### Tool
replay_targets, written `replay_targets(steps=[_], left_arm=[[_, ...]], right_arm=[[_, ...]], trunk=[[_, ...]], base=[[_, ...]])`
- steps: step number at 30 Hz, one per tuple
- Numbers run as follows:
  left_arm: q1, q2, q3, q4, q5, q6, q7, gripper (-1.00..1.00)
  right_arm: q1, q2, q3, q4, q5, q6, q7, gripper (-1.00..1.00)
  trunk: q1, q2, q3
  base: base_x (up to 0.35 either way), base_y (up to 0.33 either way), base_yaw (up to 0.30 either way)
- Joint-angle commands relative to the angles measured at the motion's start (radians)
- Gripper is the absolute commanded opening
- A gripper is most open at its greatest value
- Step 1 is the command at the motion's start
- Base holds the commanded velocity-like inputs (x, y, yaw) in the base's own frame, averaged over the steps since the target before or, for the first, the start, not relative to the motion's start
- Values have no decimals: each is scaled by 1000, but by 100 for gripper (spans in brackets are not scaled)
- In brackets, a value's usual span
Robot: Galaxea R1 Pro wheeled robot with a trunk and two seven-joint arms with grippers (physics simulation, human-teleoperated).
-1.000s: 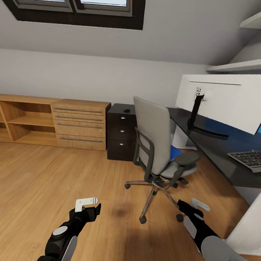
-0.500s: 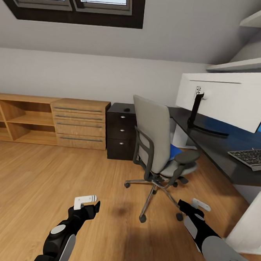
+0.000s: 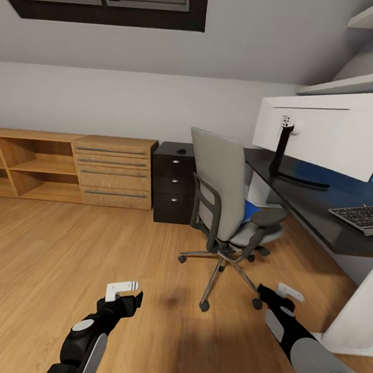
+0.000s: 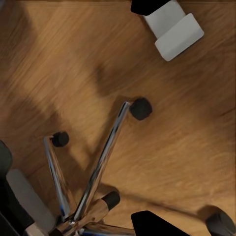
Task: In the bedroom, organize the workspace by keeping the computer under the desk, ensuring the monitor is on the desk, placing the keyboard on the desk next to the monitor, placing the mouse on the desk next to the keyboard, moving the folder from the swivel chair onto the desk next to the mouse, stacking the notebook on top of the folder with the pen on top of the notebook, and positioning the swivel chair next to the desk.
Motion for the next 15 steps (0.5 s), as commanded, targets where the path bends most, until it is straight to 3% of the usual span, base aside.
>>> replay_targets(steps=[1,5,10,15], left_arm=[[-1,0,-1,-1,11,11,9,100],[0,0,-1,-3,11,33,9,100],[0,1,-1,-18,11,39,9,100],[0,6,-1,-25,11,40,8,100]], right_arm=[[-1,-2,4,1,-10,-8,-1,100],[-7,-17,6,-5,9,-19,-6,100],[-107,-69,5,15,45,-16,-36,100],[-165,-90,7,37,66,-17,-52,100]], trunk=[[0,-1,-5],[2,-2,-20],[4,-3,-40],[6,-4,-59]], base=[[0,0,0],[0,0,0],[0,0,0],[0,0,0]])
